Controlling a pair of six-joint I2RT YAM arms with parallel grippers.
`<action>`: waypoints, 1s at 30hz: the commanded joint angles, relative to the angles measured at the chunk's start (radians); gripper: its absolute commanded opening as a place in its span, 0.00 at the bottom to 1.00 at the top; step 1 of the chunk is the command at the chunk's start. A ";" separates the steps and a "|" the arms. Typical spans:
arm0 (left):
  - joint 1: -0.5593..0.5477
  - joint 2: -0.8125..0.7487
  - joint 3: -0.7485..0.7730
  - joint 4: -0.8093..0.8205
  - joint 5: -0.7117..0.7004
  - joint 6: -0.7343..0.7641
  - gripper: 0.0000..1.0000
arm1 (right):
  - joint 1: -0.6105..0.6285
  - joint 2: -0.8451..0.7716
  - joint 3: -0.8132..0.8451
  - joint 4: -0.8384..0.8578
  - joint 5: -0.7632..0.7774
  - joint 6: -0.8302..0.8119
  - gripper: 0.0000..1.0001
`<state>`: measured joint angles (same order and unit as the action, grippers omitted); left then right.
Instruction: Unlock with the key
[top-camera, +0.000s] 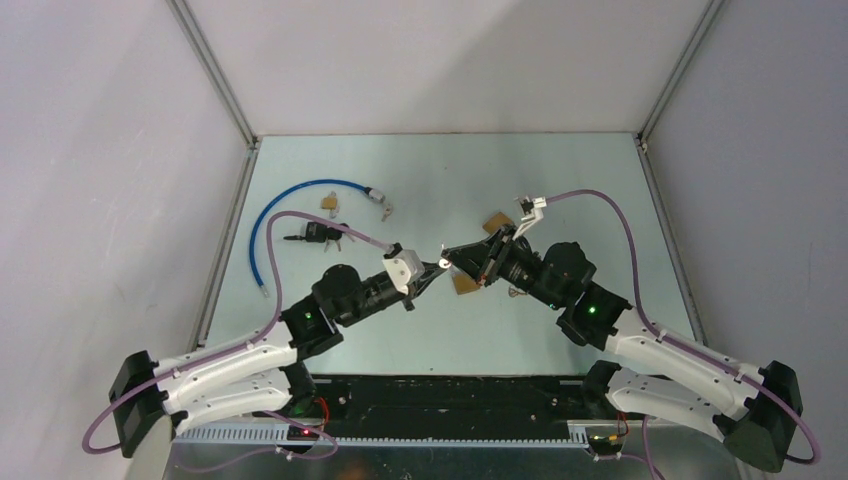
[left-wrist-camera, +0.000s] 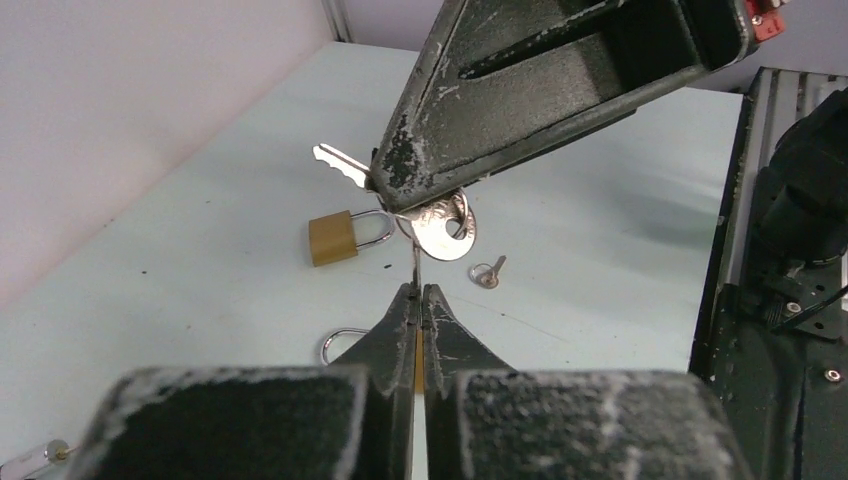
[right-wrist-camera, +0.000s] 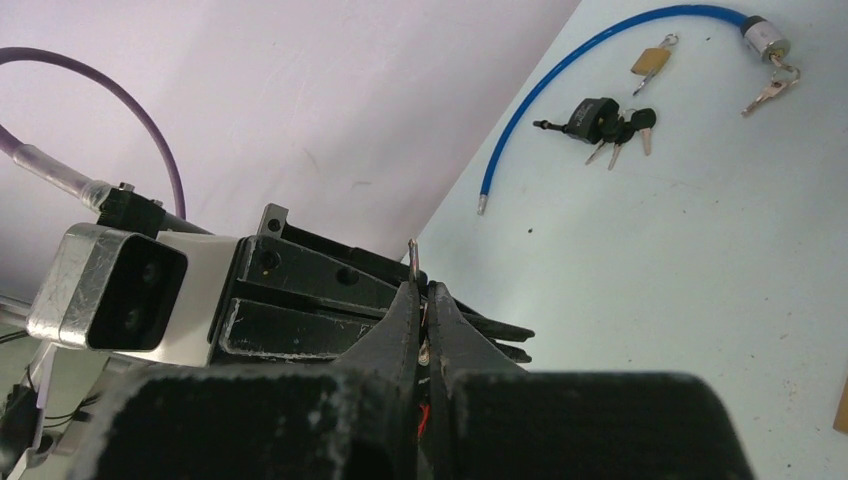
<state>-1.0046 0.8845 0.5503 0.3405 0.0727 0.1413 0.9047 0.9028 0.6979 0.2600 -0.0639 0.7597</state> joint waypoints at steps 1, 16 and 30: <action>-0.008 -0.029 0.025 0.052 -0.023 0.056 0.00 | 0.009 -0.018 0.046 0.000 -0.021 -0.012 0.00; -0.061 -0.030 0.079 -0.084 -0.341 0.431 0.00 | -0.059 -0.146 0.120 -0.302 -0.125 -0.135 0.88; -0.218 0.050 0.130 -0.220 -0.455 0.708 0.00 | -0.186 0.090 0.447 -0.746 -0.332 -0.188 0.58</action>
<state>-1.1873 0.9272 0.6552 0.1299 -0.3431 0.7570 0.7197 0.9276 1.0977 -0.3614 -0.2852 0.5804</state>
